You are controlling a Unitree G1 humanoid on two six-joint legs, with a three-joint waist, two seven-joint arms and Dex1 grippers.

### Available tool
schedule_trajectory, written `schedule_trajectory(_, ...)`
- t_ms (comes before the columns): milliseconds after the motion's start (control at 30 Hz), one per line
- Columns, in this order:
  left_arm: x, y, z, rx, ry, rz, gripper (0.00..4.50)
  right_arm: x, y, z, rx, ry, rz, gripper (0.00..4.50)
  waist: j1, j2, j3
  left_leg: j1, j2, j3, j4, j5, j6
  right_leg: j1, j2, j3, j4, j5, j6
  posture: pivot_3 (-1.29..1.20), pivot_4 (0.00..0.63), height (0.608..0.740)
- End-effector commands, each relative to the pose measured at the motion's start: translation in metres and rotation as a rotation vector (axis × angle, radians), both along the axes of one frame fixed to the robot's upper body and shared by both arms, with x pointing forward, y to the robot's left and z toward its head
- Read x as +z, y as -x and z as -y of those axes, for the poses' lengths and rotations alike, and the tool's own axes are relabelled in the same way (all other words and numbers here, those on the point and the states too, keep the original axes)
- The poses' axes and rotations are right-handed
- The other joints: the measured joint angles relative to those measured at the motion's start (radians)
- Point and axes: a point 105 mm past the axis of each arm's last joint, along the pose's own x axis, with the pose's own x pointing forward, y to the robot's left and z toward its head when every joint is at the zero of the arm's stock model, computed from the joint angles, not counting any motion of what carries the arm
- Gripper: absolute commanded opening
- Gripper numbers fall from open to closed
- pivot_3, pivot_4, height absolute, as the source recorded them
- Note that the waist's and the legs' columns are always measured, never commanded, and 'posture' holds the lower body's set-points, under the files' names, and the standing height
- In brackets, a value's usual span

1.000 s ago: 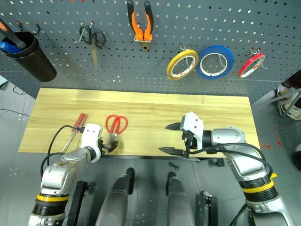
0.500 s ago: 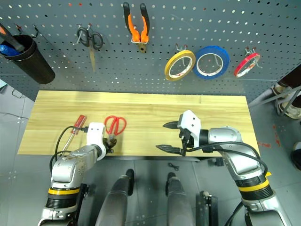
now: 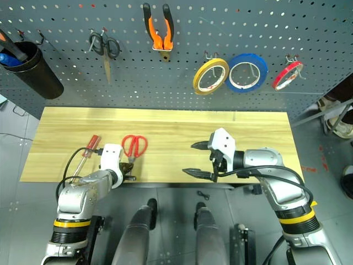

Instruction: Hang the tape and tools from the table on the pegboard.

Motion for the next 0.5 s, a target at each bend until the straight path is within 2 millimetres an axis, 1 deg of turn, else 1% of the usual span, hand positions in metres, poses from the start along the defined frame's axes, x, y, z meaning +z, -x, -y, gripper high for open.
schedule_trajectory(33,0.039,0.014,0.014,-0.115,0.055,0.174,0.16,0.034,0.008,-0.006,0.016,-0.066,0.113,4.50,0.000,0.000,0.000,-0.001,0.000,0.000,0.000,0.000,0.000,-0.001,0.000,0.000,0.000,0.000,0.000,0.08,0.364,0.740)
schedule_trajectory(67,0.051,0.022,0.017,-0.151,0.047,0.232,0.16,0.042,0.011,-0.009,0.029,-0.081,0.133,4.50,0.000,0.000,0.000,-0.001,0.000,0.000,0.000,0.000,0.000,-0.001,0.000,0.000,0.000,0.000,0.000,0.08,0.364,0.740)
schedule_trajectory(133,0.068,0.035,0.023,-0.203,0.034,0.312,0.16,0.056,0.017,-0.017,0.052,-0.120,0.166,4.50,0.001,-0.001,-0.001,-0.001,0.000,0.000,-0.002,0.000,0.000,-0.002,0.000,0.000,-0.001,0.000,0.000,0.10,0.333,0.740)
schedule_trajectory(267,0.106,0.059,0.035,-0.278,0.000,0.516,0.16,0.094,0.025,-0.033,0.087,-0.271,0.181,4.50,0.005,-0.001,-0.017,-0.002,0.000,0.000,-0.002,0.000,0.000,-0.002,0.000,0.000,-0.001,0.000,-0.001,0.15,0.288,0.740)
schedule_trajectory(300,0.116,0.062,0.036,-0.280,-0.012,0.572,0.16,0.102,0.026,-0.037,0.097,-0.302,0.182,4.50,0.007,-0.003,-0.024,-0.002,0.000,0.000,-0.002,0.000,-0.001,-0.002,0.000,0.000,-0.001,0.000,0.000,0.16,0.273,0.740)
schedule_trajectory(333,0.121,0.064,0.036,-0.275,-0.016,0.600,0.16,0.108,0.026,-0.040,0.101,-0.323,0.179,4.50,0.008,-0.002,-0.030,-0.002,0.000,0.000,-0.002,0.000,-0.001,-0.001,0.000,0.000,-0.001,0.001,-0.001,0.16,0.265,0.740)
schedule_trajectory(367,0.124,0.064,0.033,-0.251,-0.035,0.625,0.16,0.115,0.025,-0.041,0.098,-0.344,0.182,4.50,0.011,-0.002,-0.041,-0.002,0.000,0.000,-0.002,0.000,-0.001,-0.001,0.000,0.000,-0.002,0.001,-0.001,0.18,0.246,0.740)
schedule_trajectory(400,0.132,0.064,0.029,-0.219,-0.049,0.677,0.16,0.121,0.022,-0.043,0.095,-0.360,0.197,4.50,0.014,-0.003,-0.056,-0.002,0.000,0.000,-0.002,0.000,-0.002,-0.001,0.000,0.000,-0.003,0.001,-0.001,0.19,0.232,0.740)
schedule_trajectory(500,0.149,0.065,0.024,-0.173,-0.071,0.782,0.16,0.130,0.018,-0.044,0.090,-0.380,0.221,4.50,0.024,-0.002,-0.085,-0.001,0.001,0.000,-0.004,0.000,-0.001,0.002,0.000,-0.002,-0.011,0.004,0.000,0.20,0.209,0.740)
